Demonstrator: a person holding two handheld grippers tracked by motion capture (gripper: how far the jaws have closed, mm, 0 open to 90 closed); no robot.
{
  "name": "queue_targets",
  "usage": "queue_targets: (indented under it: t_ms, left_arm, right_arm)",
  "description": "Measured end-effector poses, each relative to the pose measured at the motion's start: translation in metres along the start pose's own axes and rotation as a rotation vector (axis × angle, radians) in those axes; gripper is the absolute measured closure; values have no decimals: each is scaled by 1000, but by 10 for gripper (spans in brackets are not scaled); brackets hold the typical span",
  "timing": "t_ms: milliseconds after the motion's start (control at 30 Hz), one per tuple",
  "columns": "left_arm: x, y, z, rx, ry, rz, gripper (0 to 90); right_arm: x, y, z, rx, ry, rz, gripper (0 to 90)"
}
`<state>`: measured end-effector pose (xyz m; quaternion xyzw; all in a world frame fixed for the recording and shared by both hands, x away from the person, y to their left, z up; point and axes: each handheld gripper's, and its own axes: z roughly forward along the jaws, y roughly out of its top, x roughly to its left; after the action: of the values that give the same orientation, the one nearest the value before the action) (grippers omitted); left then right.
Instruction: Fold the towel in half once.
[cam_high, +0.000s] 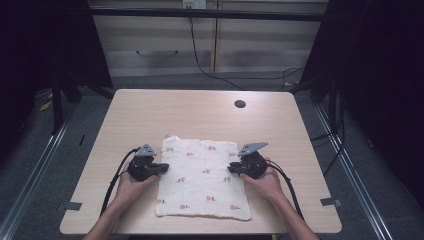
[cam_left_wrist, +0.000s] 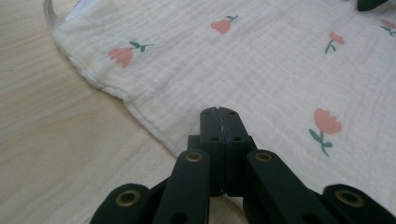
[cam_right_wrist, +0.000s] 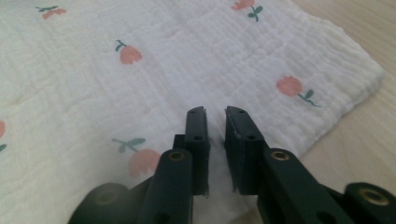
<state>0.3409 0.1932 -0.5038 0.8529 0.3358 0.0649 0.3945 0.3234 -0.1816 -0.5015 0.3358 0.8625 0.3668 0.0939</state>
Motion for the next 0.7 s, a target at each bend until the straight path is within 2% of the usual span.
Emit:
queue_targets:
  t_ms: [33, 133, 167, 333, 367, 433, 467, 500, 567, 600, 700]
  left_arm:
    - [-2, 0, -1, 9, 0, 14, 897]
    - [-9, -2, 0, 1, -21, 11, 898]
    - [-11, -2, 0, 11, -23, 25, 897]
    - [-18, -3, 1, 11, -57, 13, 898]
    - [-19, -3, 0, 14, -69, 25, 897]
    - [-19, -4, 0, 15, -72, 20, 898]
    - [-19, -4, -1, 17, -72, 18, 898]
    - [-19, -4, -1, 16, -75, 15, 898]
    - [-19, -4, -1, 16, -73, 19, 898]
    - [-18, -4, -1, 17, -82, 14, 898]
    - [-19, -4, -1, 14, -72, 21, 898]
  right_arm:
    - [-1, -3, -3, 1, 2, 1, 812]
    - [0, -10, -10, -2, 7, 7, 829]
    - [1, -12, -12, -5, 7, 8, 830]
    - [5, -21, -21, 12, 7, 7, 862]
    - [6, -22, -24, 24, 18, -4, 873]
    - [4, -22, -25, 32, 28, -8, 871]
    - [2, -22, -27, 46, 62, 7, 820]
    - [0, -20, -27, 44, 59, 5, 768]
    - [-4, -19, -27, 24, 49, 23, 778]
    - [-19, -13, -29, -28, 29, 75, 786]
    - [-41, -7, -26, -62, -8, 138, 763]
